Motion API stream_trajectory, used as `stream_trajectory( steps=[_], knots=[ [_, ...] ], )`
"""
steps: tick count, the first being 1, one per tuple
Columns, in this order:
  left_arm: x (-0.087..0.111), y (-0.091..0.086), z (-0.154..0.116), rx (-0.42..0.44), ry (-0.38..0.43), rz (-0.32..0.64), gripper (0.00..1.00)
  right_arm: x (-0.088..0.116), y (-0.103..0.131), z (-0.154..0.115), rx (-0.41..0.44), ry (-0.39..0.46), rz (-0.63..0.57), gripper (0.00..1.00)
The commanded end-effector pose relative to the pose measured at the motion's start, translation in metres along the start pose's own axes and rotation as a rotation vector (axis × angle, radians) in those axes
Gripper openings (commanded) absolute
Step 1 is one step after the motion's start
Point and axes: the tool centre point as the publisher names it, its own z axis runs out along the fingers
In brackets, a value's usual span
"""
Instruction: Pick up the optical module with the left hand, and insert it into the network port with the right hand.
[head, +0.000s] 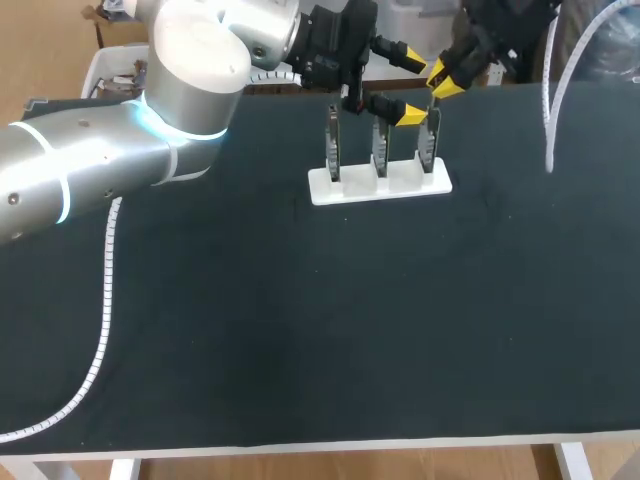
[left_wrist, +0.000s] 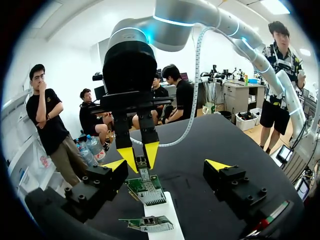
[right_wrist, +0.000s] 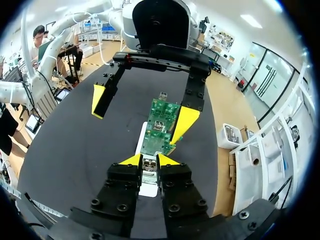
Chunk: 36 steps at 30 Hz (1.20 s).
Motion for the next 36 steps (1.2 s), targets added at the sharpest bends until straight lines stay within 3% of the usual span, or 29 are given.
stream_trajectory(
  steps=[1,36],
  knots=[
    [-0.0010,0.0002,0.0002,0.000,0.004,-0.001,1.00,0.0078,-0.0101,0.0079,-0.025,-0.006,0.000,0.00],
    [-0.0010,0.0002,0.0002,0.000,0.004,-0.001,1.00,0.0099,-0.0065,0.0147,-0.044,-0.007,0.014,0.00]
  ],
)
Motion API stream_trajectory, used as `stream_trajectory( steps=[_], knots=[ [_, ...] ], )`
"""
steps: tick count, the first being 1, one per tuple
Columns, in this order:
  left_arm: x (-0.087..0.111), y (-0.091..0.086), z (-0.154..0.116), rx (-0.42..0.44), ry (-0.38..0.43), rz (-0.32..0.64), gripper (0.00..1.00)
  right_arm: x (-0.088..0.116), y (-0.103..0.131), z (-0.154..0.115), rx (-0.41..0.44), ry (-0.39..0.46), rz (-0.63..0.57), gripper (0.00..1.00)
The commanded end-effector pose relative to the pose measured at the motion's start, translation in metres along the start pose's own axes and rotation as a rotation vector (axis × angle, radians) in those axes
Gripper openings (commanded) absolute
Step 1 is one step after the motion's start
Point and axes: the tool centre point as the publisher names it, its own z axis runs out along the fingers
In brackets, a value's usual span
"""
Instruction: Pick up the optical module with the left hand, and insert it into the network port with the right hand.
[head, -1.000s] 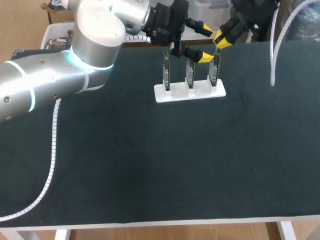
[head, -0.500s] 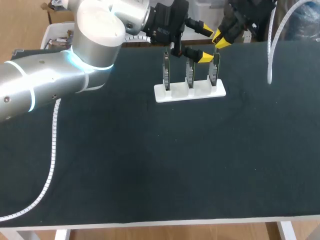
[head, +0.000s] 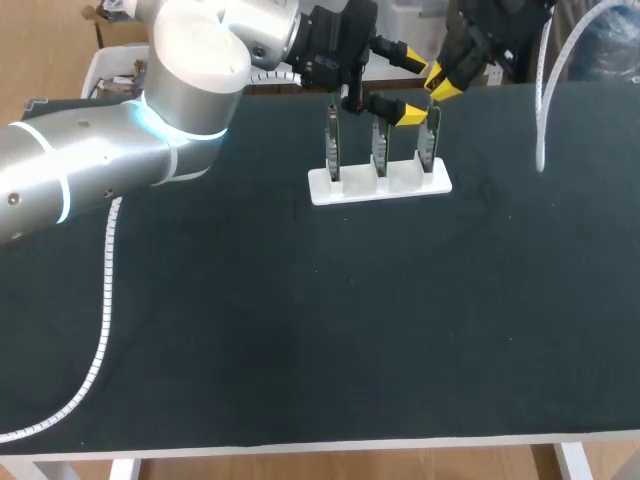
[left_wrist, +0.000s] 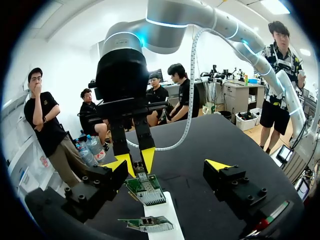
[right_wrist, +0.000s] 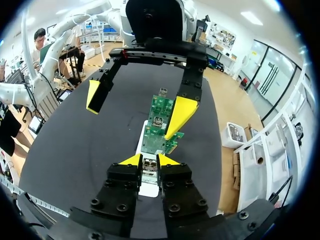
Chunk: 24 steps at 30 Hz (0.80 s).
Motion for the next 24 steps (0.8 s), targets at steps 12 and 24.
stream_trajectory(
  steps=[12,24],
  knots=[
    [-0.0010,0.0002,0.0002,0.000,0.004,-0.001,1.00,0.0007,-0.0033,0.0053,-0.001,-0.005,-0.008,1.00],
    [-0.0010,0.0002,0.0002,0.000,0.004,-0.001,1.00,0.0007,-0.0033,0.0053,-0.001,-0.005,-0.008,1.00]
  ],
)
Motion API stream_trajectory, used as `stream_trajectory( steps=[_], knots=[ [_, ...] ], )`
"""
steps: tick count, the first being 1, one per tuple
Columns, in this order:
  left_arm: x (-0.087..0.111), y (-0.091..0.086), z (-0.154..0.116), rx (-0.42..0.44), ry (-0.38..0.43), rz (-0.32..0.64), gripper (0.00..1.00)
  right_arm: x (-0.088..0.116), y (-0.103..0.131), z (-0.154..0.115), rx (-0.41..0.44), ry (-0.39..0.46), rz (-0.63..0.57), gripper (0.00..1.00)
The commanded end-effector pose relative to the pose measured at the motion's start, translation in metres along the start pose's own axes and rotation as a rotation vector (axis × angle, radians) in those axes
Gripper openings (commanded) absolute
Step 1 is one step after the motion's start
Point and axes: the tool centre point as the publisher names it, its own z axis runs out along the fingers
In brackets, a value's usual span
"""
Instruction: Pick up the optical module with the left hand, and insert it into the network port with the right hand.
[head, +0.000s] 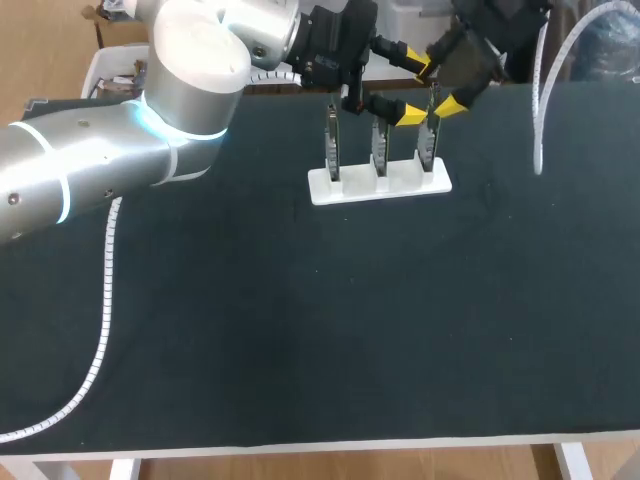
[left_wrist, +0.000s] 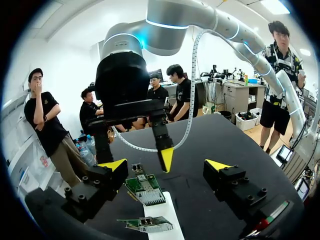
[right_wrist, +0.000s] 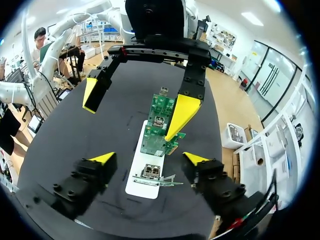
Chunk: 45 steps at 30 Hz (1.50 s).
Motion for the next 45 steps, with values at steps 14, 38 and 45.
stream_trajectory(
  steps=[14,38,45],
  knots=[
    [-0.001,0.000,0.000,0.000,0.004,-0.001,1.00,-0.002,-0.001,-0.003,0.010,-0.001,-0.007,1.00],
    [-0.001,0.000,0.000,0.000,0.004,-0.001,1.00,-0.016,0.014,-0.030,0.061,0.029,-0.039,1.00],
    [-0.001,0.000,0.000,0.000,0.004,-0.001,1.00,-0.016,0.014,-0.030,0.061,0.029,-0.039,1.00]
  ],
)
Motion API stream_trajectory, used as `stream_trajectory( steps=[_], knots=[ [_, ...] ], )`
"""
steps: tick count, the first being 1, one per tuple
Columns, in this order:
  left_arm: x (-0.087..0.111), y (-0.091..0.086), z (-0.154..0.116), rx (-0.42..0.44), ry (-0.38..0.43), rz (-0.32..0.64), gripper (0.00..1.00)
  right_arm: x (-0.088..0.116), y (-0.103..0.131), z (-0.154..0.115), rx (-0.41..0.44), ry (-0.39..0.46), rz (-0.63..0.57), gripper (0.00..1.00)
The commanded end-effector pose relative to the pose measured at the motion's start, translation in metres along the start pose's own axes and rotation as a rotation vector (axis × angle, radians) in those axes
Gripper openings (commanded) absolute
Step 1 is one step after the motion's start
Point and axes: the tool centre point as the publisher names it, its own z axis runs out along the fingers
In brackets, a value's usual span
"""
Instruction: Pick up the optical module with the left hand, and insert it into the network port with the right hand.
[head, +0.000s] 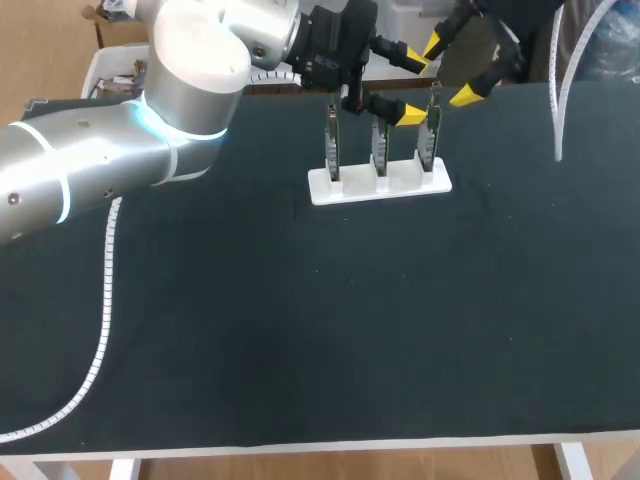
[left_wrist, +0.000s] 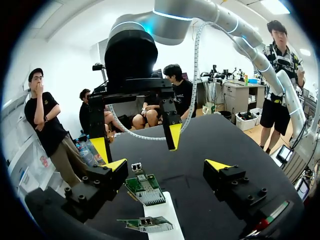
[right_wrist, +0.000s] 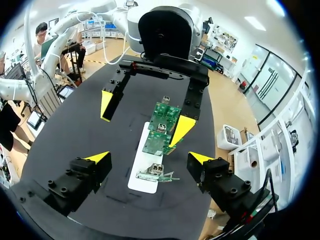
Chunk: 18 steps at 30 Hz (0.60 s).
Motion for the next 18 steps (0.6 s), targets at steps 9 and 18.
stream_trajectory(
  steps=[9,18],
  knots=[
    [-0.0010,0.0002,0.0002,0.000,0.004,-0.001,1.00,-0.0025,0.0094,-0.0040,0.047,0.017,0.006,1.00],
    [-0.0010,0.0002,0.0002,0.000,0.004,-0.001,1.00,-0.0023,0.0096,-0.0045,0.046,0.015,0.004,1.00]
  ],
)
